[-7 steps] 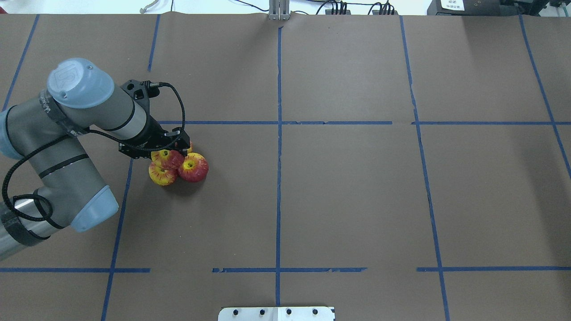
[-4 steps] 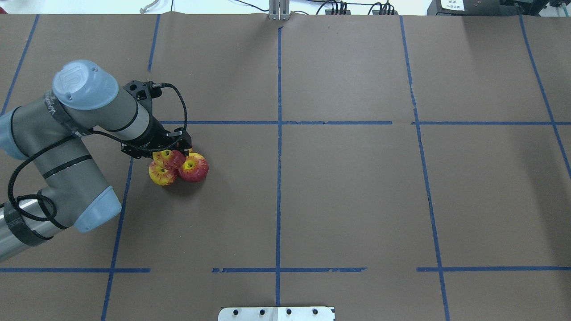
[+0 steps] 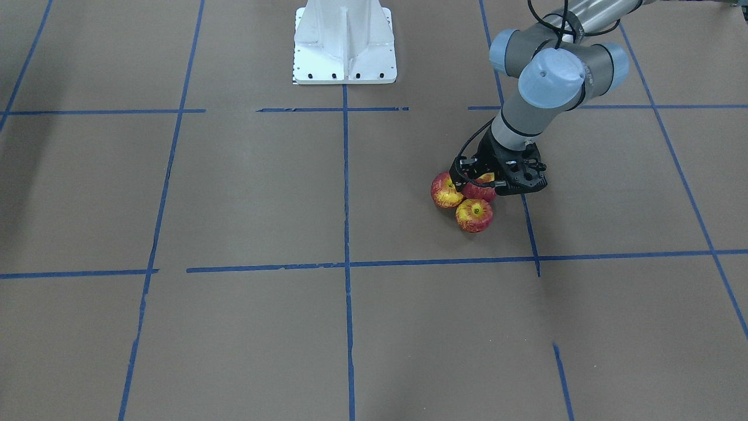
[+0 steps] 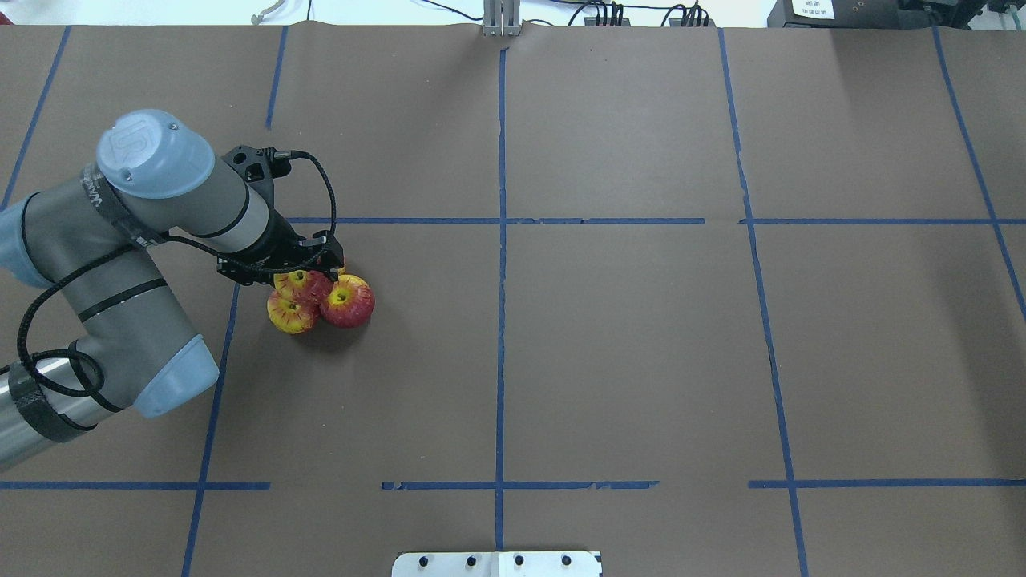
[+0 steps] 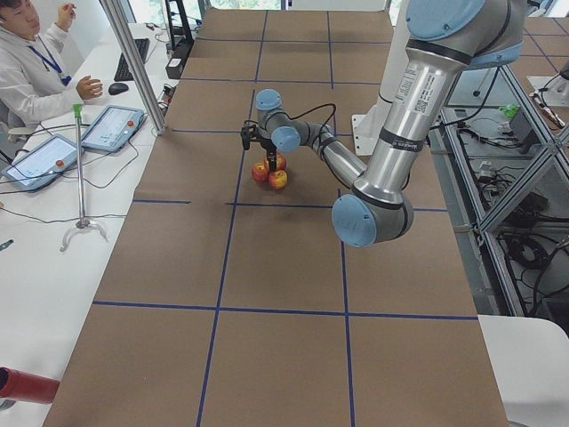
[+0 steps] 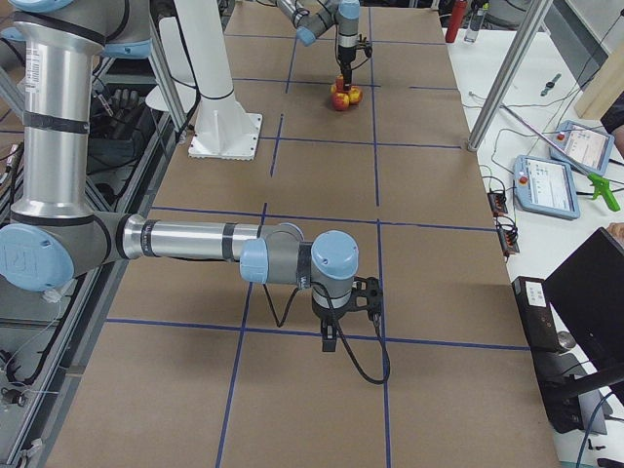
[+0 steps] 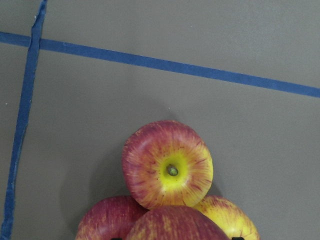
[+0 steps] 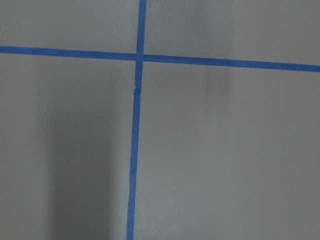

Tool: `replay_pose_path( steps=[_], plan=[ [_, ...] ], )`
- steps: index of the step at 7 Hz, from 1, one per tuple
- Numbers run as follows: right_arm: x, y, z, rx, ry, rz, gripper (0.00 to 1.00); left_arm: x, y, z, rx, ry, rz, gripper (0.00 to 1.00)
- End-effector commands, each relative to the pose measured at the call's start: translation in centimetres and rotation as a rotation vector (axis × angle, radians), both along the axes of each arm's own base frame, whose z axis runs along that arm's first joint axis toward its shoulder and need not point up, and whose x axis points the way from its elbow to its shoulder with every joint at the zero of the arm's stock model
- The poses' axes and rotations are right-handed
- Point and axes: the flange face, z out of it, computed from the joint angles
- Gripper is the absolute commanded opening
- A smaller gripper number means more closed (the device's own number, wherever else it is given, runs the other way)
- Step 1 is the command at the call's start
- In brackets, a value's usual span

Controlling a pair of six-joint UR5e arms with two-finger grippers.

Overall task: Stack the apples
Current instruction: 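Lower the apple onto the top of the cluster and open the left gripper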

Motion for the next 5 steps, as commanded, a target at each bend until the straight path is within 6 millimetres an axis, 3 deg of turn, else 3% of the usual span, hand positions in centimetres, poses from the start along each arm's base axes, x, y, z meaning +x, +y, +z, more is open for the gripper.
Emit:
replay_pose_path(
  steps=[1,3,4,5],
  plan=[
    [0.0,0.0,0.0,0.000,0.001,0.000,1.00,0.0,0.0,-0.1,0.004,0.001,0.001,0.95],
    [0.0,0.0,0.0,0.000,0.001,0.000,1.00,-0.7,0.1,-0.6,0.013,0.011,-0.003,0.99],
    [0.0,0.0,0.0,0.000,0.001,0.000,1.00,-2.9,0.0,-2.4,0.029,0.026,-0.025,0.99],
    [0.0,0.0,0.0,0.000,0.001,0.000,1.00,-6.9,-0.6,-4.7,0.026,0.013,-0.071,0.99]
  ],
)
